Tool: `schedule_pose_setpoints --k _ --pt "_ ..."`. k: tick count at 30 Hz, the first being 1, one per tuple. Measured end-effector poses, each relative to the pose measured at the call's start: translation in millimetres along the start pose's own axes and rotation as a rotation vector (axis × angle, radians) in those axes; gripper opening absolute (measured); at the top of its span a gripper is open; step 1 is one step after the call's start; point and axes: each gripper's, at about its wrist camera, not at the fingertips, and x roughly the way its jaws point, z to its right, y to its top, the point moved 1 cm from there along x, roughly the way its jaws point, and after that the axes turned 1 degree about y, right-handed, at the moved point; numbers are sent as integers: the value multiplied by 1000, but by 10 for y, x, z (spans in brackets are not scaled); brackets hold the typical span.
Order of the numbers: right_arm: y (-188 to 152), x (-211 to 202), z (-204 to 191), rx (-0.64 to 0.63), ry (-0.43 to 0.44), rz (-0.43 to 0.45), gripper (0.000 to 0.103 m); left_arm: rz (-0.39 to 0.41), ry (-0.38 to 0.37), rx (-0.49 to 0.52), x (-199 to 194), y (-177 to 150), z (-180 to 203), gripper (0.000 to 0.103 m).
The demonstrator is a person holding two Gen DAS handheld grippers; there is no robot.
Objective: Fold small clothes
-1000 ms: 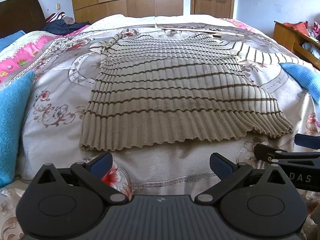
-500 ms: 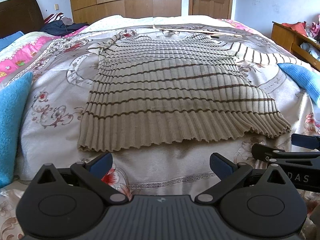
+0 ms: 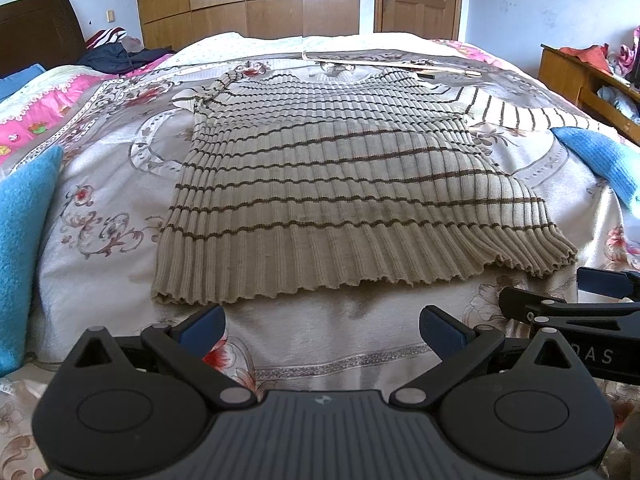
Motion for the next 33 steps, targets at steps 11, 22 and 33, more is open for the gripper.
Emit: schedule_pose_setpoints --k 11,22,33 --pt "68 -72 211 105 12 10 75 30 -21 6 -36 22 26 103" --pt "216 48 702 309 -11 -29 51 55 -48 8 -46 63 60 103" --pt "285 80 732 314 18 -52 21 44 -44 13 2 58 72 103"
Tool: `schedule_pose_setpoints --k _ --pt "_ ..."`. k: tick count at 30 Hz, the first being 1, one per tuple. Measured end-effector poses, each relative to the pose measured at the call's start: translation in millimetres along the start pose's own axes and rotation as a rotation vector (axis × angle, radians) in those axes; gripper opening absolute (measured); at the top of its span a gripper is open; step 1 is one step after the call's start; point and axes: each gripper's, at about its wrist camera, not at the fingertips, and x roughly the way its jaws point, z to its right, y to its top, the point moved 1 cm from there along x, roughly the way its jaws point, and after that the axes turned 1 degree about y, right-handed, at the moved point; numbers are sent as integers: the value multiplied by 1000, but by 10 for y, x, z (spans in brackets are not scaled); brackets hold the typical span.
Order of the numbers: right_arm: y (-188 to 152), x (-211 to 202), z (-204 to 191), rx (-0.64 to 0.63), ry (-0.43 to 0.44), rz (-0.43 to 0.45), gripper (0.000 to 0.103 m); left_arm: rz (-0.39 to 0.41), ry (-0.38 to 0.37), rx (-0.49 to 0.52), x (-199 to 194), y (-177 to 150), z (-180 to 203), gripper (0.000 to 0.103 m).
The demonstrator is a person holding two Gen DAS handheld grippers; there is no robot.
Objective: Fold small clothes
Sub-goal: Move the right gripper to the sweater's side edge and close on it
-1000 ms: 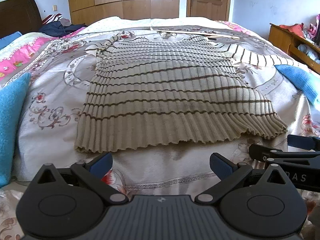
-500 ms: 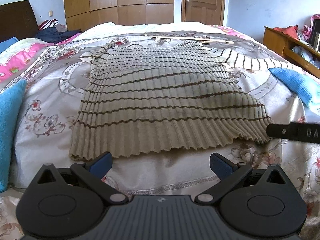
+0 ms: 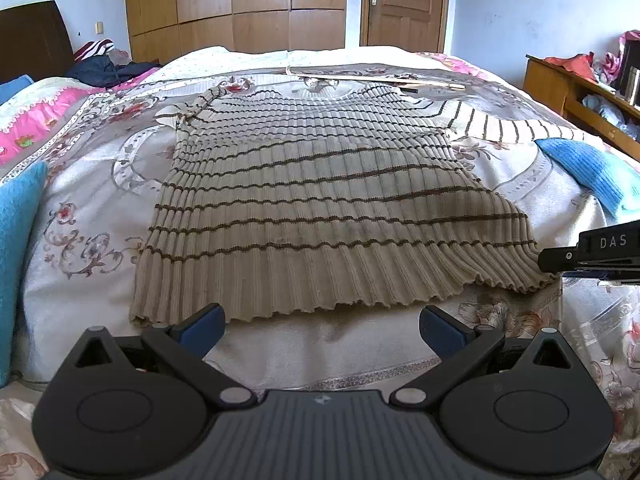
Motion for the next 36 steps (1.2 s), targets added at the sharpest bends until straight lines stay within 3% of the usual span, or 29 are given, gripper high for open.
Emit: schedule_pose_setpoints --k 9,13,15,22,25,33,36 --pt "124 -131 -133 -65 5 70 22 12 -5 -3 -18 8 -3 103" --pt "165 222 -88 -44 -21 -50 21 14 -4 0 -25 10 -11 103" --pt "118 313 12 -18 -27 -101 14 15 -3 -5 -30 15 -32 103" --pt "50 265 215 29 26 -154 6 -10 -7 -24 33 16 -103 103" --pt "92 322 227 90 98 -183 3 0 4 -32 8 42 -157 103" --pt "156 -65 385 0 17 -127 0 1 86 -151 -41 178 -631 103" --pt "159 -118 401 -14 7 -144 0 -11 128 -188 -21 170 -812 103"
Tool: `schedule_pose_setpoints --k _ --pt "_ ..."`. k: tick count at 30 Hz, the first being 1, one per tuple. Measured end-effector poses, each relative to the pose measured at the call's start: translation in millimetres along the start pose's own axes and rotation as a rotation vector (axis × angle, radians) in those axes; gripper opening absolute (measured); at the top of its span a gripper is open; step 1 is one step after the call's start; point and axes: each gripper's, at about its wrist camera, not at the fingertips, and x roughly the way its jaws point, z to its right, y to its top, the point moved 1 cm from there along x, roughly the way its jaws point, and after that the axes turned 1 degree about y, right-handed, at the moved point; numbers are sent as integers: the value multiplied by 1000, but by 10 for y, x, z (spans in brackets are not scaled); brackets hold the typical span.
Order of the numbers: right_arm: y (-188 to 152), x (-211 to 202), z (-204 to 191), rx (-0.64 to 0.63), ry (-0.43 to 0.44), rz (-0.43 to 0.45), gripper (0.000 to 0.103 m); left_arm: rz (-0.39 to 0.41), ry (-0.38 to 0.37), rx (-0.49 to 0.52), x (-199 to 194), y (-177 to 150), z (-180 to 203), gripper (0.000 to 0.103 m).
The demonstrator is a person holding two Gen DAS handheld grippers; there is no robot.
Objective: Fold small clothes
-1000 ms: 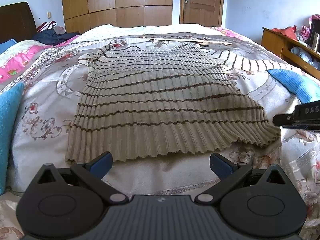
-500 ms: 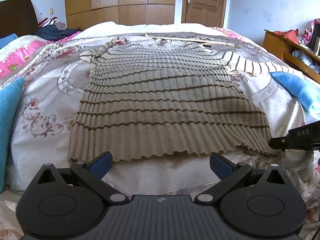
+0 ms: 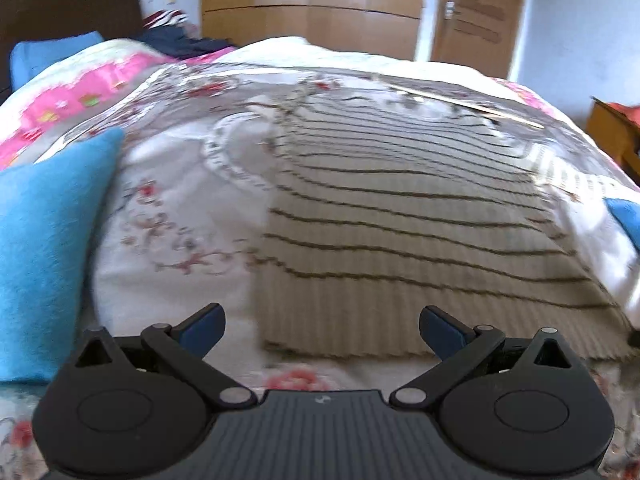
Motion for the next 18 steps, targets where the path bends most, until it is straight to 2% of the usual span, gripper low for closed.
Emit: schedule_pose_setpoints --k 3,7,8,9,11,13,15,18 --pt "-46 -45 -120 -85 -32 1 0 -12 38 -12 91 51 -100 103" --pt "-28 -79 -179 -105 -44 10 0 -46 72 23 300 136 -142 103" --pt "-22 -59 -185 -103 -48 8 0 -64 71 33 366 143 -145 99" --pt "-21 -38 -189 -102 -51 5 0 -90 63 41 440 142 -146 89" --pt "-38 0 -197 -96 -49 -4 0 -122 65 56 507 124 -135 86" --pt "-60 -2 -208 -101 -45 -5 0 -118 60 72 491 113 -146 77" --pt "-82 -22 -216 -108 -39 -5 0 -116 51 80 458 106 -177 59" --pt "-99 -42 -209 -120 -36 -4 0 -116 16 60 393 106 -269 42"
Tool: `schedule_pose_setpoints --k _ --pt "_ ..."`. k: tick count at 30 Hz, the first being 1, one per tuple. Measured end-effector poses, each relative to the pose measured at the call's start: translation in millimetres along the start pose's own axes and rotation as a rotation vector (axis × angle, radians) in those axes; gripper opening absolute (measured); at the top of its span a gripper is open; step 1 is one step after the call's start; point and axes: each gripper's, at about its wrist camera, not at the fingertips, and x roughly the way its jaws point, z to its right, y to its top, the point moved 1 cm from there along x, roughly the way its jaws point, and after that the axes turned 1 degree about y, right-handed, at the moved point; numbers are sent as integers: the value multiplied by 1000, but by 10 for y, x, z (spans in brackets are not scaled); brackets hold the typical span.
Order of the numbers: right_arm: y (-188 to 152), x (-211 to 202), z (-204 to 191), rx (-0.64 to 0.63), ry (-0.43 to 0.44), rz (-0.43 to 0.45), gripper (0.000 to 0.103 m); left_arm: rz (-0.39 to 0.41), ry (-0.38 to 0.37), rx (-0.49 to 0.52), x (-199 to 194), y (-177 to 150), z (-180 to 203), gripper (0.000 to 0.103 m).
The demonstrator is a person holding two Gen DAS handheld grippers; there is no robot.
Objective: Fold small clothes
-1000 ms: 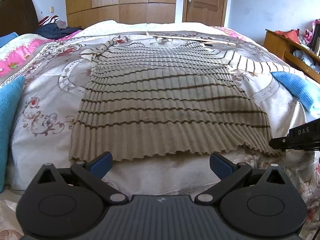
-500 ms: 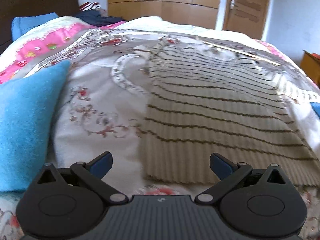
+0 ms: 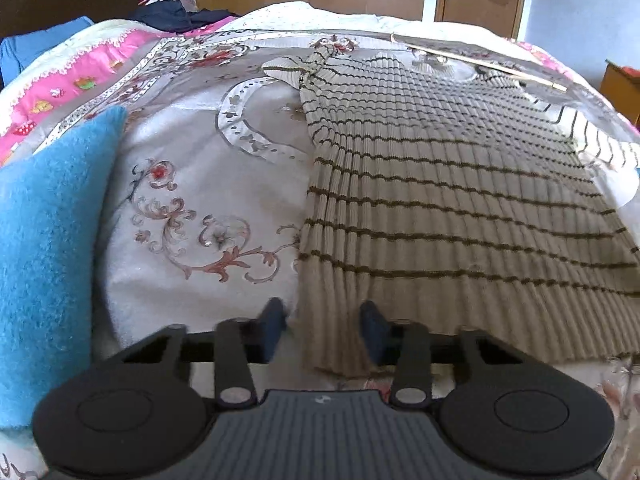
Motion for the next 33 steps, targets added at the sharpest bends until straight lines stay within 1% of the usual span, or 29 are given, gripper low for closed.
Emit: schedule_pose_setpoints --k 2,3,6,10,11,12,13,15,16,18,19,20,21,22,23,25,26,27,28,29,30,33 --pt "-31 -13 12 -4 -5 -6 0 -8 -28 -16 -49 -15 -67 34" --pt "-52 -23 25 -5 -7 -9 0 -14 -44 -24 -63 -21 -98 27" --pt "-120 -56 90 1 -16 -23 0 -41 -84 -30 -148 -72 -143 20" --pt "-148 -115 111 13 -2 -25 0 -48 -105 -62 -215 -78 -186 20" --pt "-138 -128 88 12 10 -21 4 -49 -127 -73 -231 -70 -203 20" --pt "-122 -138 55 5 25 -15 7 -42 -141 -85 -246 -61 -221 20" --pt "-99 -143 12 -1 40 -1 9 -34 -142 -93 -262 -51 -229 22" --pt "-41 -117 -60 -8 61 9 10 -25 -128 -93 -262 -28 -225 37" --pt "9 -95 -91 1 64 15 10 -16 -118 -96 -251 -15 -219 42" --pt "85 -70 -143 0 76 33 11 -12 -115 -101 -222 11 -209 55" --pt "130 -41 -167 -6 78 43 16 -8 -112 -96 -206 19 -191 59" --pt "167 3 -182 -11 79 45 26 -7 -98 -82 -172 26 -162 68" --pt "206 74 -190 -13 78 44 31 -6 -79 -65 -126 32 -128 73" --pt "230 145 -187 -9 77 38 35 -6 -61 -50 -70 39 -96 73" --pt "265 247 -181 -3 81 20 35 -13 -54 -42 -18 45 -77 72" --pt "279 428 -176 7 83 -17 35 -26 -51 -43 51 46 -67 67" --pt "270 482 -179 -1 74 -20 33 -27 -41 -33 52 42 -70 54" --pt "257 515 -195 -15 65 -26 32 -30 -37 -19 38 36 -82 47" --pt "236 513 -212 -32 59 -28 25 -35 -57 -20 18 25 -117 35" --pt "221 502 -219 -42 71 -44 7 -41 -73 -30 3 15 -158 28" --pt "202 480 -214 -42 92 -56 7 -49 -91 -42 -14 7 -207 23" --pt "130 376 -203 -81 101 -62 6 -74 -126 -67 -44 -22 -260 20"
